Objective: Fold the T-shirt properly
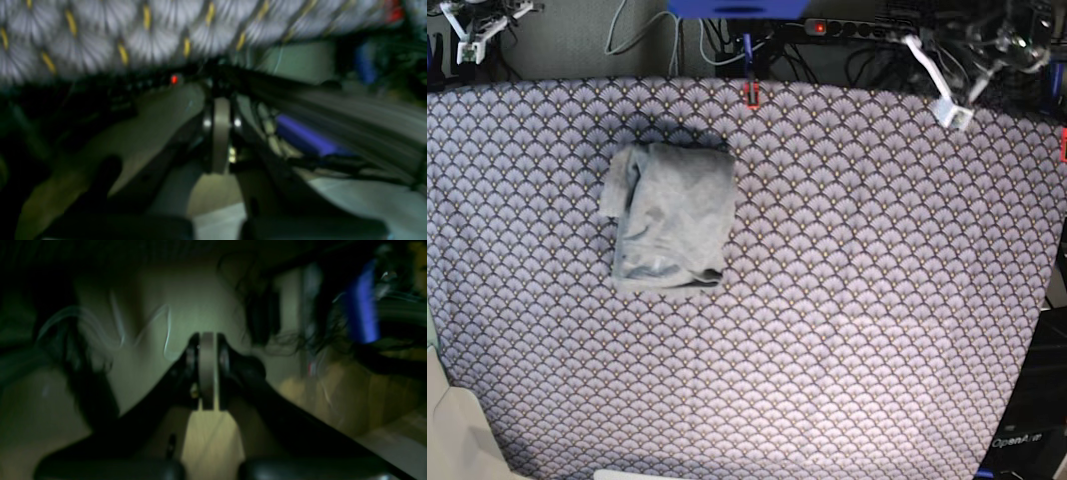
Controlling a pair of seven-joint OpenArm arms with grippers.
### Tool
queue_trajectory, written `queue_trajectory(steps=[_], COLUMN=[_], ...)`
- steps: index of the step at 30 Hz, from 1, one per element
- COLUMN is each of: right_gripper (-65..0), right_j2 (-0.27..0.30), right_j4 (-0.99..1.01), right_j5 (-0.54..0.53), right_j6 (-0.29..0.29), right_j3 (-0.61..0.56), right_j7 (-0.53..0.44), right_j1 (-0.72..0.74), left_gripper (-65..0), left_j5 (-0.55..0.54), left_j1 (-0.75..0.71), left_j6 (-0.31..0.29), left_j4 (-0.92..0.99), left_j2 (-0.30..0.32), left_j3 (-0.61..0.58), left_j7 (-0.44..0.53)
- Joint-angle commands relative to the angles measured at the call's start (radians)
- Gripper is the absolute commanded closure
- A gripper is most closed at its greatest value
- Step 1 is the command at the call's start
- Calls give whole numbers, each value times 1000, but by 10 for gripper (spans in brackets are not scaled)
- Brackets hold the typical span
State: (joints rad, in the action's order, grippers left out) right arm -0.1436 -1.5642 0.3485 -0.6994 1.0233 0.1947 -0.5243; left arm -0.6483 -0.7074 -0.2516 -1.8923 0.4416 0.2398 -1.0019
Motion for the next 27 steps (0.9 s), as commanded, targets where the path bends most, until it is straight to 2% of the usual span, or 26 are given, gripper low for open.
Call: queue_trajectory(steps=[1,5,9,13,19,21,27], right_gripper=[-3,-3,-5,-3,-5,-5,-6], right_j2=[8,39,121,210,313,338,382], right_j4=[20,183,410,626,881,965,1142], right_j5=[27,85,99,140,154,182,346], right_j6=[1,1,1,1,1,1,1], right_j3=[30,110,197,210,197,183,160], right_j7=[-27,-142,-275,-358,-492,-539,-648], right_j1=[-12,10,33,33,33,33,63], left_gripper=[0,0,0,0,0,0,0], left_j5=[29,213,324,361,364,364,365], left_j1=[-18,-73,-85,-79,-24,12,153], left_j6=[-4,-4,-4,-4,-4,-4,-4], left_j4=[-8,44,193,365,656,781,1204], left_j2=[-20,-97,-151,-188,-208,-217,-270], left_j3=[3,-82,-178,-231,-271,-299,-382], left_j7=[31,163,272,389,581,633,886])
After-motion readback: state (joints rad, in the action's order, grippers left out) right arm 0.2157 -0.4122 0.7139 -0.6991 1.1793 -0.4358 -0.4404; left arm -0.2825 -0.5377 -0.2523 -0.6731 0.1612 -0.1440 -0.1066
